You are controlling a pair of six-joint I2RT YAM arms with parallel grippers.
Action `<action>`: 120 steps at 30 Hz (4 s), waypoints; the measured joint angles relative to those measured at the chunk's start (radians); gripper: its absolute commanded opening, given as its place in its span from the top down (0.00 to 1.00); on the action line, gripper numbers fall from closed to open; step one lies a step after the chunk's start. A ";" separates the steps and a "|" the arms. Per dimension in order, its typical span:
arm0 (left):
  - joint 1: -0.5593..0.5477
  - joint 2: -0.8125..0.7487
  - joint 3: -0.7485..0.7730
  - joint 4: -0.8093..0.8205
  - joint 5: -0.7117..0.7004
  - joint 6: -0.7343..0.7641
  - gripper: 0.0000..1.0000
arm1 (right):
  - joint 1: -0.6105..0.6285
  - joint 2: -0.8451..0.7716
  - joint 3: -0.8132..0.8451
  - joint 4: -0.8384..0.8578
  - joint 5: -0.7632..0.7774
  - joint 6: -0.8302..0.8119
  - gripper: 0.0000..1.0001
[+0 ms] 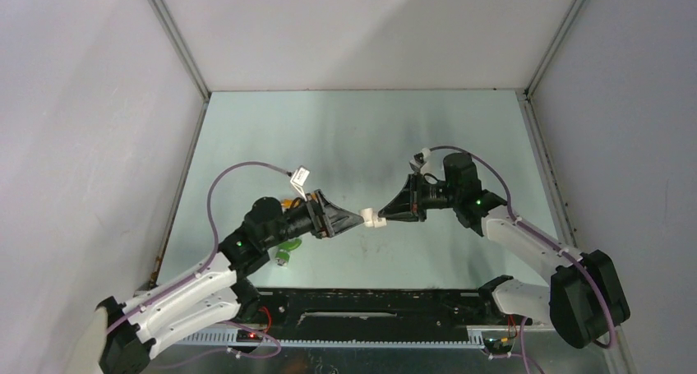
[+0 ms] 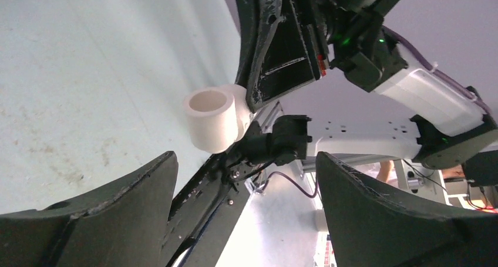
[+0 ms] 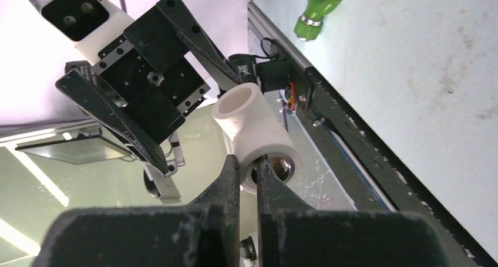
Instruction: Install the water faucets
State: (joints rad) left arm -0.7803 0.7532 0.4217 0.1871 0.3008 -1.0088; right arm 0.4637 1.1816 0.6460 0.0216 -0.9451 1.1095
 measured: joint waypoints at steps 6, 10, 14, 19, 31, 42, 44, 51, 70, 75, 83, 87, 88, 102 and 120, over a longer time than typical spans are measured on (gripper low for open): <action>0.002 0.052 0.001 0.100 0.049 -0.008 0.26 | 0.013 0.000 0.028 0.055 -0.037 0.069 1.00; 0.002 0.129 0.001 0.148 0.092 -0.011 0.37 | 0.018 0.000 0.042 0.092 -0.055 0.099 1.00; 0.002 0.173 0.010 0.188 0.124 -0.016 0.42 | 0.021 0.000 0.042 0.098 -0.063 0.114 1.00; 0.002 0.195 0.047 0.223 0.149 -0.019 0.43 | 0.024 0.000 0.045 0.104 -0.070 0.117 1.00; 0.009 0.228 0.047 0.259 0.159 -0.047 1.00 | 0.022 -0.001 0.047 0.114 -0.080 0.113 0.80; 0.092 0.085 0.082 -0.145 -0.029 0.061 1.00 | 0.011 -0.009 0.054 -0.080 0.004 -0.024 0.00; 0.137 0.036 0.129 -0.347 -0.138 0.105 1.00 | -0.003 -0.018 0.054 -0.143 0.033 -0.068 0.01; 0.235 -0.021 0.289 -0.949 -0.565 0.132 1.00 | -0.034 -0.026 0.054 -0.321 0.116 -0.184 0.01; 0.241 0.475 0.258 -1.150 -0.642 0.020 1.00 | -0.042 -0.017 0.054 -0.520 0.179 -0.327 0.01; 0.147 0.590 0.335 -1.123 -0.608 0.041 1.00 | -0.043 -0.004 0.054 -0.537 0.193 -0.353 0.01; -0.004 0.732 0.453 -1.055 -0.544 0.003 1.00 | -0.040 0.007 0.054 -0.551 0.278 -0.381 0.01; -0.055 0.810 0.524 -0.998 -0.478 -0.033 1.00 | -0.041 0.022 0.039 -0.534 0.280 -0.383 0.06; -0.066 0.831 0.542 -0.978 -0.455 -0.040 1.00 | -0.041 0.031 0.028 -0.520 0.277 -0.379 0.06; -0.114 0.926 0.585 -0.718 -0.214 -0.109 1.00 | -0.054 0.190 -0.201 -0.115 0.230 -0.214 0.11; -0.114 0.943 0.583 -0.663 -0.164 -0.110 1.00 | -0.064 0.452 -0.296 0.563 0.110 -0.024 0.36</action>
State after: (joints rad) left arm -0.8948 1.6958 1.0042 -0.4759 0.1371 -1.1187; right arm 0.3996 1.6337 0.3500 0.5846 -0.8349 1.0851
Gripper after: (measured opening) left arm 0.406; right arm 0.701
